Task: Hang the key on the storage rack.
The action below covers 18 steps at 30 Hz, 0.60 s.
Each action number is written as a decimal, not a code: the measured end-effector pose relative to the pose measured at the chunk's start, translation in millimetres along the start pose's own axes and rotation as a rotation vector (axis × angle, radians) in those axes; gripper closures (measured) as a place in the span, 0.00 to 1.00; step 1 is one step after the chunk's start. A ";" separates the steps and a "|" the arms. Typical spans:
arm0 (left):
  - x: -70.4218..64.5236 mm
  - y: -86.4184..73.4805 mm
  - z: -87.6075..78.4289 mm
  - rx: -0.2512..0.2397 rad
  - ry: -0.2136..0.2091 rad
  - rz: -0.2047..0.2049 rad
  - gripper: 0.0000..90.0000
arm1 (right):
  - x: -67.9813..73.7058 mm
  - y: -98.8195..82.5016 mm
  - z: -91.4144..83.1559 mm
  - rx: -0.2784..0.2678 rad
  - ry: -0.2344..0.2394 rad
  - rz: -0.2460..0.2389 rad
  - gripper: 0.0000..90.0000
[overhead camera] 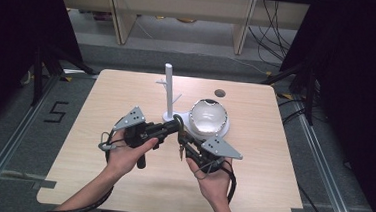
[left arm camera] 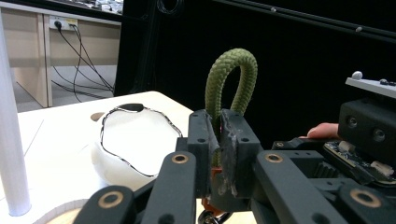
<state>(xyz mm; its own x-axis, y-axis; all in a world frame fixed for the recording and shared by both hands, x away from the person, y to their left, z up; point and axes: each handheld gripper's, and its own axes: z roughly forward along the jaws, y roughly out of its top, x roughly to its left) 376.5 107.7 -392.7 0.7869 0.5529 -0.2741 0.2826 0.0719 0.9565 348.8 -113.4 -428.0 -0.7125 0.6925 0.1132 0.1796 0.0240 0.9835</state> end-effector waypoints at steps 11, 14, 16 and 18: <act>-0.5 -0.3 -0.1 0.005 -0.006 -0.009 0.93 | 1.1 -0.7 2.4 -0.005 0.010 -0.008 0.89; -0.9 0.7 -0.7 0.009 -0.008 -0.021 0.93 | 1.4 -0.9 2.9 -0.002 0.005 -0.006 0.88; -1.6 2.0 -1.4 0.020 -0.002 -0.023 0.93 | 0.9 -0.6 3.6 -0.004 0.008 -0.026 0.88; -2.6 3.0 -1.7 0.022 0.000 -0.017 0.93 | 2.5 -0.2 2.8 -0.001 0.013 -0.015 0.88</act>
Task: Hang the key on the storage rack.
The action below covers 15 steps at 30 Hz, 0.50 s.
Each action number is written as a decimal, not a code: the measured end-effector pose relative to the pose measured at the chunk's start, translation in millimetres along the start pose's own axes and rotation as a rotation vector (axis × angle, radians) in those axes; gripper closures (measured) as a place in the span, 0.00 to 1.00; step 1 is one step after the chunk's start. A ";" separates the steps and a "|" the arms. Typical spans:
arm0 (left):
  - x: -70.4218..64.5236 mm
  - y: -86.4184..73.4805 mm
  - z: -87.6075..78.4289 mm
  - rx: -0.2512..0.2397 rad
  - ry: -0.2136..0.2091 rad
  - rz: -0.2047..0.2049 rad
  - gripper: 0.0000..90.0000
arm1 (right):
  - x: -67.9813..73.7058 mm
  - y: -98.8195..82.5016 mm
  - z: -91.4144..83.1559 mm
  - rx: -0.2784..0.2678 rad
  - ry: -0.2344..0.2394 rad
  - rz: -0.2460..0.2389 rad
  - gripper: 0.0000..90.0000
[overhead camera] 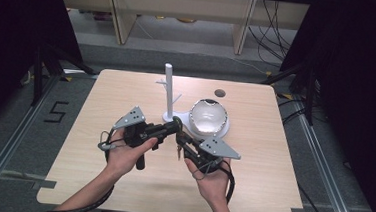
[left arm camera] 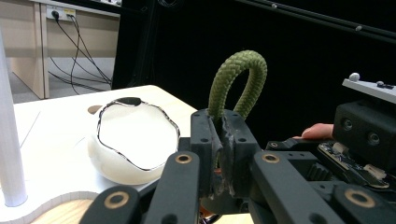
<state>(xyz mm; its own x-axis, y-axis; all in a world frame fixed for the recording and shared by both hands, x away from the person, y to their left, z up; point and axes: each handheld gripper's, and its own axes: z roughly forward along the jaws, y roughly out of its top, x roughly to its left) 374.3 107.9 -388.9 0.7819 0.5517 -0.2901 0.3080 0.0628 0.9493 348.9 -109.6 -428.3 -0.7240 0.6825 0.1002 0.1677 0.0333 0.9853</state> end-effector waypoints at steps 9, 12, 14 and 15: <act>-5.9 1.8 0.5 -0.005 0.028 0.069 0.93 | 0.0 1.7 1.6 -0.010 -0.009 -0.006 0.88; -8.2 1.9 0.5 -0.012 0.036 0.102 0.93 | 1.2 3.0 1.4 -0.003 -0.005 0.000 0.85; -9.1 2.3 0.1 -0.017 0.044 0.118 0.94 | 0.1 3.4 2.2 0.003 -0.017 -0.012 0.78; -9.4 2.8 -0.2 -0.022 0.050 0.126 0.94 | 0.3 3.3 2.2 0.012 -0.023 -0.002 0.76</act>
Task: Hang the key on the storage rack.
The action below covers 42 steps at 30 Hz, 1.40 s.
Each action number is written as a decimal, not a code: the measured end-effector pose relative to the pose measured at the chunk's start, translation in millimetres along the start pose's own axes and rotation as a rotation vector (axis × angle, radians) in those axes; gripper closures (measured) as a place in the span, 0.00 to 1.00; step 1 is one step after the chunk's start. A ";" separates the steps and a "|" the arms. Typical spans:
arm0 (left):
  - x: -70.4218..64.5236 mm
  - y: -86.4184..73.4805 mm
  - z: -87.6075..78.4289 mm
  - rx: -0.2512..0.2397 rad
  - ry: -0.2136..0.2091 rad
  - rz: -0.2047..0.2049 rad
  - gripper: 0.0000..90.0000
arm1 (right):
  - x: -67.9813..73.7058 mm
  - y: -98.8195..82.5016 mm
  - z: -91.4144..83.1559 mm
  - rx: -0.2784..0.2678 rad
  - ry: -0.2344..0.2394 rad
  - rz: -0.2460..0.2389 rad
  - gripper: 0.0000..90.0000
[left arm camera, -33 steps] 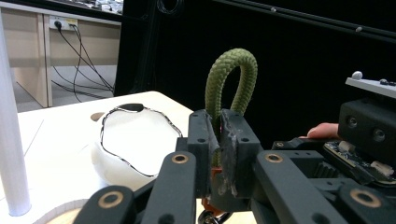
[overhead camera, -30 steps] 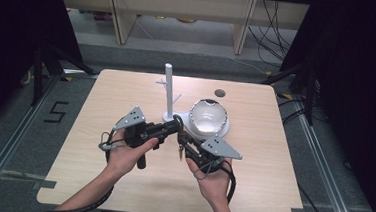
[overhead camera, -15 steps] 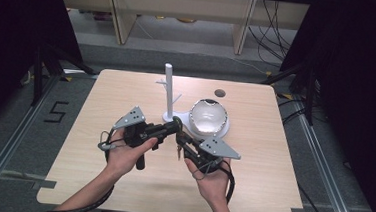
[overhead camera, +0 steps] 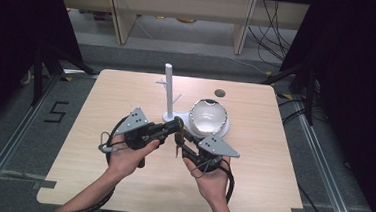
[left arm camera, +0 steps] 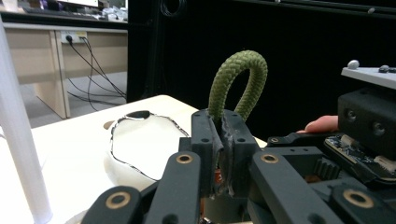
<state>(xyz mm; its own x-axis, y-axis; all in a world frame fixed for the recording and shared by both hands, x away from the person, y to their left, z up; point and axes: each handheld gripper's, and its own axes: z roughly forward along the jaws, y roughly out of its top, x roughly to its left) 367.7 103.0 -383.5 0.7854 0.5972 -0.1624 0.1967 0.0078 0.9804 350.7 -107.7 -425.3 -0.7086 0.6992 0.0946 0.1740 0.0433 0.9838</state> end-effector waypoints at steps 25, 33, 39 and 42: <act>31.2 2.4 -10.2 -0.010 0.170 0.074 0.94 | -39.8 -14.0 -46.0 0.101 -0.120 -0.040 0.62; 42.7 3.2 -15.7 -0.005 0.214 0.079 0.94 | -47.2 -26.1 -67.1 0.112 -0.187 -0.001 0.62; 49.2 4.1 -17.1 -0.003 0.233 0.076 0.94 | -54.0 -31.4 -76.1 0.116 -0.214 -0.019 0.62; 53.0 4.2 -17.2 -0.001 0.242 0.073 0.94 | -56.2 -35.3 -77.0 0.100 -0.199 -0.001 0.62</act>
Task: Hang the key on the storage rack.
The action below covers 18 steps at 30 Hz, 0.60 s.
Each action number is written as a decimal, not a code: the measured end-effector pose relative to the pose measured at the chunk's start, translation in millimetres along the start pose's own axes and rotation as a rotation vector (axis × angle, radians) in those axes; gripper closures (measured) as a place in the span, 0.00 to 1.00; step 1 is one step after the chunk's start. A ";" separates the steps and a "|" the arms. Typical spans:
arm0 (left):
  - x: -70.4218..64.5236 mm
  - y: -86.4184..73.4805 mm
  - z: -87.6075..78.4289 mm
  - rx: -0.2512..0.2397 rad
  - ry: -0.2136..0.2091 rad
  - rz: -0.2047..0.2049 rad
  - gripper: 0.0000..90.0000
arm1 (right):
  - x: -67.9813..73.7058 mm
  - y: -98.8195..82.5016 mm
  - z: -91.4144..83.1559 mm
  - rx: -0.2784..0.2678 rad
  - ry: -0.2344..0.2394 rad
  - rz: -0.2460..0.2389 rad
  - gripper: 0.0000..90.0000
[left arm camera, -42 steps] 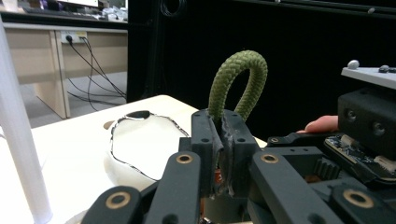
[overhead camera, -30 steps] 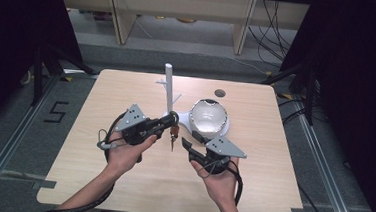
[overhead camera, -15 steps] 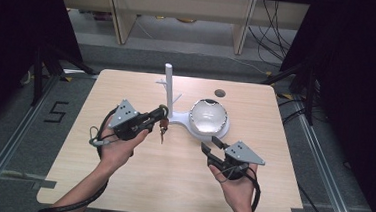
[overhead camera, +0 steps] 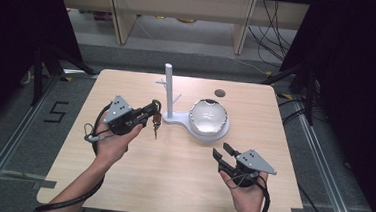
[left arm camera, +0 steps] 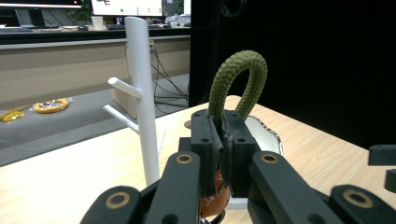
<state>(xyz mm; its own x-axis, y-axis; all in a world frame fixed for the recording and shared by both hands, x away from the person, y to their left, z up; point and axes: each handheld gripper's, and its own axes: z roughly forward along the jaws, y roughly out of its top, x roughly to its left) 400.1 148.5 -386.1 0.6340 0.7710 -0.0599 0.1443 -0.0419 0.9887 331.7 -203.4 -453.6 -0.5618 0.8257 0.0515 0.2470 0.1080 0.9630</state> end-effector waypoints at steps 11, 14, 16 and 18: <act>9.6 0.4 5.8 0.002 0.025 0.004 0.94 | -1.9 -5.0 -1.8 0.026 -0.021 0.039 0.62; 13.3 1.3 8.4 0.007 0.035 0.001 0.94 | -0.9 -5.1 -2.7 0.035 -0.028 0.051 0.62; 16.6 1.8 10.2 0.011 0.040 0.000 0.93 | -2.9 -5.2 -2.3 0.027 -0.029 0.031 0.62; 19.6 1.8 12.1 0.013 0.047 -0.004 0.93 | -3.1 -6.1 -1.3 0.026 -0.019 0.040 0.62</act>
<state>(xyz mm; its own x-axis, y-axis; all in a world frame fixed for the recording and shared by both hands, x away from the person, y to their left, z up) 421.9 155.8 -387.1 0.5973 0.8000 -0.0571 0.1570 -0.0468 0.9865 331.0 -207.4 -459.3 -0.5362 0.8398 0.0850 0.2901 0.0888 0.9529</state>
